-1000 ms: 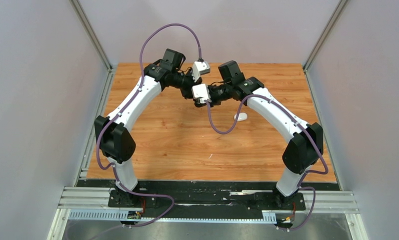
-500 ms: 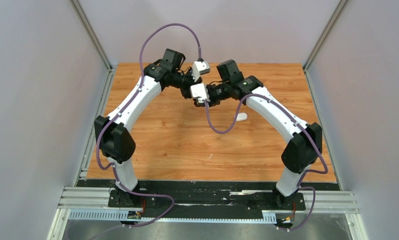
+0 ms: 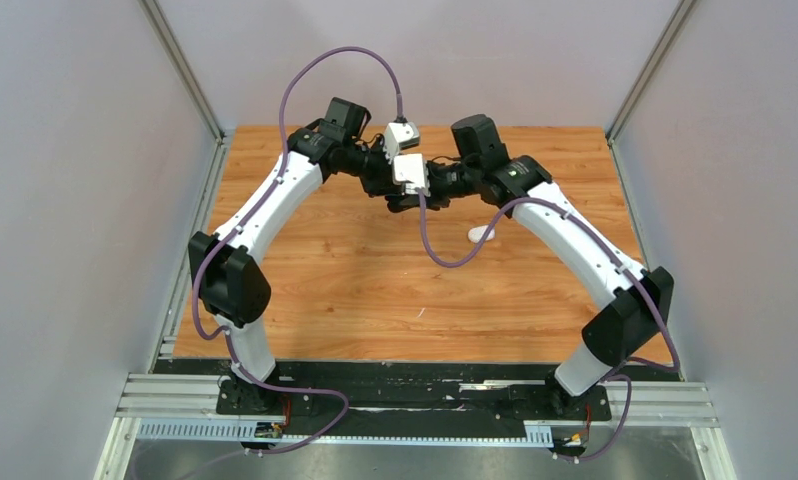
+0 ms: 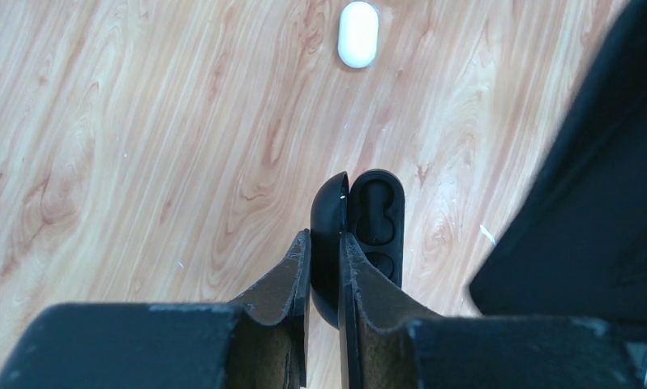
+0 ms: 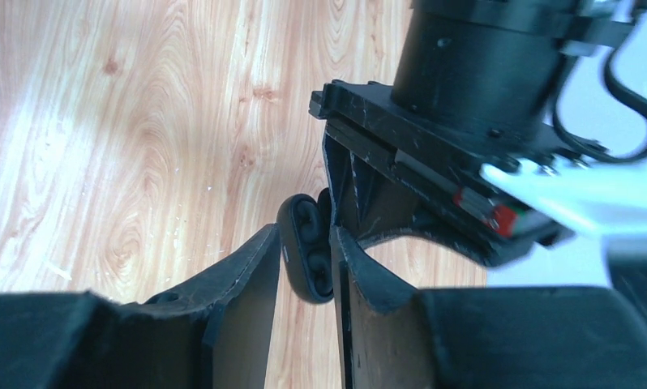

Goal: Insert the wireless bluetooth earbuds into the charging case
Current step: Insert the left earbud into the left side groove of the charging case, then pass from the left arm to the right

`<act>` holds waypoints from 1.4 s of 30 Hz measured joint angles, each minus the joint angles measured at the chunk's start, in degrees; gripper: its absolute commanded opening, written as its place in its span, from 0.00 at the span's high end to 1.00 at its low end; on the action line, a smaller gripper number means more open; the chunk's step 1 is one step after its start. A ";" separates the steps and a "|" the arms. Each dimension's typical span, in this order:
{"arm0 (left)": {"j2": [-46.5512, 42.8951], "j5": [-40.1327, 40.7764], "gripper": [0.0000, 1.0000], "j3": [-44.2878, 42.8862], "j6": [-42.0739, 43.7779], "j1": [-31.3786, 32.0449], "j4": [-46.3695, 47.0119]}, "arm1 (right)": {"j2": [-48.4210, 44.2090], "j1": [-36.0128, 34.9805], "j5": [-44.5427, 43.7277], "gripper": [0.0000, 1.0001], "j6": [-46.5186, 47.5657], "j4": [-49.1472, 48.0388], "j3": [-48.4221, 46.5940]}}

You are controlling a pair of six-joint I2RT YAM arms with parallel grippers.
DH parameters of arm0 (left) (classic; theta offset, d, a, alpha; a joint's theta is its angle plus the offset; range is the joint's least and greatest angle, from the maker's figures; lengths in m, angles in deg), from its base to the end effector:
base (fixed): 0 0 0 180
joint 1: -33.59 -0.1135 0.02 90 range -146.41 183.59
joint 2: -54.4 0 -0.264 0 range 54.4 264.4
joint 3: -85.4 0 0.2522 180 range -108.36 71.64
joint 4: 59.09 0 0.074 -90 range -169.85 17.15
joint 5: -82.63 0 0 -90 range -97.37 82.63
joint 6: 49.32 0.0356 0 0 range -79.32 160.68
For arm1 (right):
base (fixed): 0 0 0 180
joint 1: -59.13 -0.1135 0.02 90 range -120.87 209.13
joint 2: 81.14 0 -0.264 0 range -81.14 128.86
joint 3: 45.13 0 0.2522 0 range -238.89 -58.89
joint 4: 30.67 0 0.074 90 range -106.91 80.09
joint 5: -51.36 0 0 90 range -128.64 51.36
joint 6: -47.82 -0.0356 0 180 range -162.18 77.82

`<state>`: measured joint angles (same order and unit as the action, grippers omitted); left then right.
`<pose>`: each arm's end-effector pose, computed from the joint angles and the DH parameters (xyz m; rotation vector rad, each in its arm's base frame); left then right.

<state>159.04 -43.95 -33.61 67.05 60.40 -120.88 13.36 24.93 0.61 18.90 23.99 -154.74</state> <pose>0.3478 -0.1996 0.3560 1.2936 1.9230 -0.7632 0.2872 0.2224 0.3778 -1.7864 1.1523 0.4975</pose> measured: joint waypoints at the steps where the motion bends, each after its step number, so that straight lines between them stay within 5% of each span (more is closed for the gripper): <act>1: -0.04 0.11 1.00 0.00 0.04 0.00 0.00 | -1.20 0.28 0.02 0.64 -1.20 -0.48 0.76; 10: -0.72 0.59 1.00 0.33 0.96 0.00 0.83 | -11.30 10.97 6.03 0.52 -25.75 -7.67 8.98; 18: -4.07 -3.19 1.00 4.33 1.05 0.00 6.01 | -8.22 16.39 15.63 0.46 -42.32 -11.13 14.43; 28: -13.88 -9.49 1.00 15.72 1.09 0.04 21.77 | 1.84 16.31 26.08 0.42 -49.48 -16.33 12.26; 42: -13.33 -13.11 1.00 15.85 -2.64 0.07 28.28 | 2.71 15.37 32.15 0.47 -52.02 -20.98 9.88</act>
<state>145.70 -57.06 -17.77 64.40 60.47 -92.60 16.07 40.30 32.76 -33.12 3.01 -144.86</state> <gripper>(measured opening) 0.204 0.566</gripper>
